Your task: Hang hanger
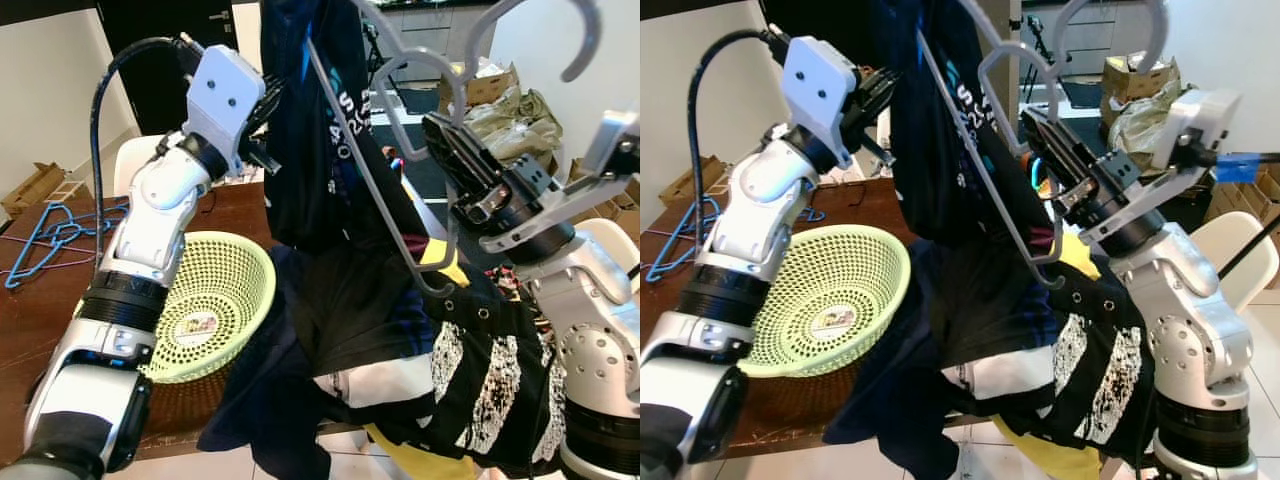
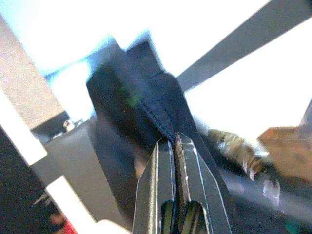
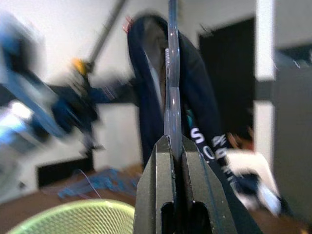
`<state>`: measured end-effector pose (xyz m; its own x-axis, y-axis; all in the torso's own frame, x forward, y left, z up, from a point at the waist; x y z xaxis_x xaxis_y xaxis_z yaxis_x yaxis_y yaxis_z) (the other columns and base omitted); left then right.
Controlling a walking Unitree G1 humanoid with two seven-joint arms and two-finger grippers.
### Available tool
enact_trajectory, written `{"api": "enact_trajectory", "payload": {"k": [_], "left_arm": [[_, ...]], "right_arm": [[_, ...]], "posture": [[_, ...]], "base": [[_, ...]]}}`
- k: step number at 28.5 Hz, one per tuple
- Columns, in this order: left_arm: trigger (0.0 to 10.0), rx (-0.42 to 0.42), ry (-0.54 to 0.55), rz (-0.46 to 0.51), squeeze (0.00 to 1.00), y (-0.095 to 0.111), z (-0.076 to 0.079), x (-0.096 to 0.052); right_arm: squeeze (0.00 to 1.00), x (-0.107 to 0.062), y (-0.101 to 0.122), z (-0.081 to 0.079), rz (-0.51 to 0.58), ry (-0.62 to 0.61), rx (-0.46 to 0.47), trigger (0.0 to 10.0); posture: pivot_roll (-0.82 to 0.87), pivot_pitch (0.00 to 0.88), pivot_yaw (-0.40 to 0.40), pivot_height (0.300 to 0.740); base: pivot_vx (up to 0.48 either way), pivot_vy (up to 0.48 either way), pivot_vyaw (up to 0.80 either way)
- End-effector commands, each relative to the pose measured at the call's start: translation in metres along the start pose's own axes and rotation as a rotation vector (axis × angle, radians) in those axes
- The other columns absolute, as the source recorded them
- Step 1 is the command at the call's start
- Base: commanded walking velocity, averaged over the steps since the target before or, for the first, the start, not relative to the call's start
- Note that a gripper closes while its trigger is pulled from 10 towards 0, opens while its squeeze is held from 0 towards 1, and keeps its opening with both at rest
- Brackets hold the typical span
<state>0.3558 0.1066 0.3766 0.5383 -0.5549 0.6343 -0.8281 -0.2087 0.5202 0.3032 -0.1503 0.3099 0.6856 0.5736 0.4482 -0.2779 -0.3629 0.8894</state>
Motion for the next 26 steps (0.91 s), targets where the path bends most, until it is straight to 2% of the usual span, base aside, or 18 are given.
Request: {"api": "enact_trajectory", "payload": {"k": [1,3,7,9,13,15,17,22,23,24,25,26], "left_arm": [[0.0,-0.018,0.010,0.056,0.00,0.014,-0.005,0.007],[0.0,-0.047,-0.002,0.096,0.00,0.024,-0.001,0.010],[0.0,-0.067,-0.018,0.106,0.00,0.027,0.006,0.011],[0.0,-0.084,-0.039,0.106,0.00,0.027,0.015,0.010],[0.0,-0.095,-0.053,0.104,0.00,0.027,0.020,0.010],[0.0,-0.126,-0.072,0.107,0.00,0.030,0.027,0.009],[0.0,-0.196,-0.100,0.117,0.00,0.034,0.041,0.009],[0.0,-0.264,-0.139,0.131,0.00,0.039,0.056,0.009],[0.0,-0.327,-0.263,0.129,0.00,0.041,0.081,0.001],[0.0,-0.327,-0.263,0.129,0.00,0.041,0.081,0.001],[0.0,-0.393,-0.365,0.126,0.00,0.042,0.101,-0.008],[0.0,-0.440,-0.432,0.125,0.00,0.044,0.114,-0.015]], "right_arm": [[0.00,0.000,-0.009,0.005,-0.045,-0.046,-0.005,10.0],[0.00,0.000,-0.019,0.013,-0.096,-0.113,-0.002,10.0],[0.00,0.000,-0.027,0.015,-0.141,-0.135,-0.008,10.0],[0.00,0.000,-0.033,0.009,-0.163,-0.098,-0.004,10.0],[0.00,0.000,-0.035,0.005,-0.179,-0.068,-0.023,10.0],[0.00,0.000,-0.035,0.007,-0.180,-0.083,-0.029,10.0],[0.00,0.002,-0.035,0.010,-0.177,-0.105,-0.028,10.0],[0.00,0.004,-0.037,0.011,-0.186,-0.117,-0.024,10.0],[0.00,0.005,-0.038,0.016,-0.191,-0.146,-0.022,10.0],[0.00,0.005,-0.038,0.016,-0.191,-0.146,-0.022,10.0],[0.00,0.007,-0.038,0.020,-0.191,-0.171,-0.018,10.0],[0.00,0.008,-0.039,0.023,-0.191,-0.188,-0.015,10.0]], "posture": [[-0.04,0.000,0.031,0.740],[-0.04,0.000,0.031,0.740],[-0.04,0.000,0.026,0.740],[-0.04,0.000,0.025,0.740],[-0.04,0.000,0.025,0.740],[-0.04,0.000,0.025,0.740],[-0.04,0.000,0.020,0.740],[-0.03,0.000,0.017,0.740],[-0.03,0.000,0.014,0.740],[-0.03,0.000,0.014,0.740],[-0.03,0.000,0.014,0.740],[-0.03,0.000,0.014,0.740]], "base": [[0.000,0.000,0.00],[0.000,0.000,0.00],[0.000,0.000,0.00],[0.000,0.000,0.00],[0.000,0.000,0.00],[0.000,0.000,0.00],[0.000,0.000,0.00],[0.000,0.000,0.00],[0.000,0.000,0.00],[0.000,0.000,0.00],[0.000,0.000,0.00],[0.000,0.000,0.00]]}}
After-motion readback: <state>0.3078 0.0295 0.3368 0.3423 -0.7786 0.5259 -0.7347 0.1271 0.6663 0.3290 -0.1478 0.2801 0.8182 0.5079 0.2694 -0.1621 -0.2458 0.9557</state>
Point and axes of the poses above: a point about 5 cm out from each wrist's last joint towards the gripper, its own x axis pointing out of the wrist towards the gripper, its own y axis along the axis of the wrist's last joint, z = x × y, the point moved 2 cm from there along x, pointing out of the wrist towards the gripper, and after that the axes turned 10 degrees about x, right-handed, at the moved point
